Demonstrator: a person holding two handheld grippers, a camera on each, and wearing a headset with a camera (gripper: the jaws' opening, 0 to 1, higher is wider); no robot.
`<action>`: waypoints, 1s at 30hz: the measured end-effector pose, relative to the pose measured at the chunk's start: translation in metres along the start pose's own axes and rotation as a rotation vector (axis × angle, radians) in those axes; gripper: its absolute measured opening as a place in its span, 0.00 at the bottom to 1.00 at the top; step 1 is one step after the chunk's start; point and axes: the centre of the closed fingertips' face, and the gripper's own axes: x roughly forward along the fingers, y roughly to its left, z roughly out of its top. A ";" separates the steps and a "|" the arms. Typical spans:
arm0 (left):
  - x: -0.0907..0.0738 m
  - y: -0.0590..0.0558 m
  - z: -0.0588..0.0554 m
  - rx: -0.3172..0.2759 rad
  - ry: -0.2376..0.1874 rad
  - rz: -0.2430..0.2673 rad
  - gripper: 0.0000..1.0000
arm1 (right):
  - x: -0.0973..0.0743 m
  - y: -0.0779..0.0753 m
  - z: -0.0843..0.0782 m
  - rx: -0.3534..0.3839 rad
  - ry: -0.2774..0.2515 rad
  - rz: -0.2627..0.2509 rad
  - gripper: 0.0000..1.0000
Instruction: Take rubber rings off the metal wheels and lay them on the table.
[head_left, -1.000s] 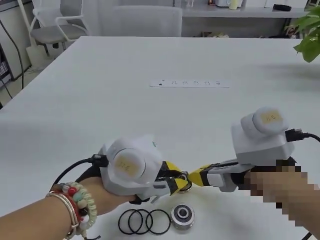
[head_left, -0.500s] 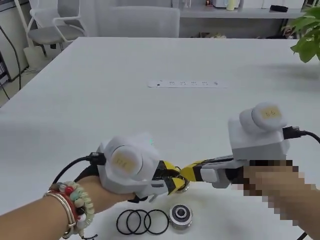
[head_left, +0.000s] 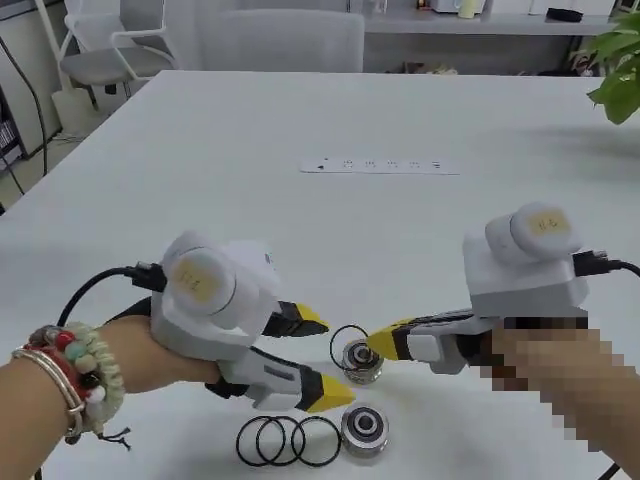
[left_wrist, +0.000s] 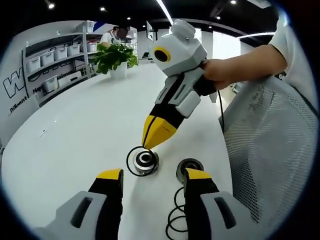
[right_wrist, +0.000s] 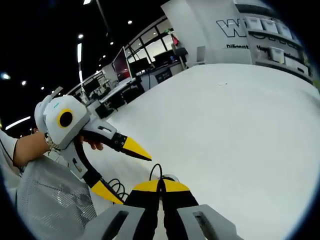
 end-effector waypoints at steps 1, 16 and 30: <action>-0.003 -0.002 0.002 0.008 -0.004 -0.012 0.48 | 0.000 0.000 0.000 0.001 -0.001 0.002 0.00; -0.054 -0.031 0.015 0.000 0.001 -0.097 0.77 | 0.006 0.036 0.001 -0.039 0.019 0.125 0.00; -0.103 -0.032 -0.024 -0.118 0.012 0.061 0.75 | 0.027 0.064 -0.031 -0.192 0.143 0.188 0.00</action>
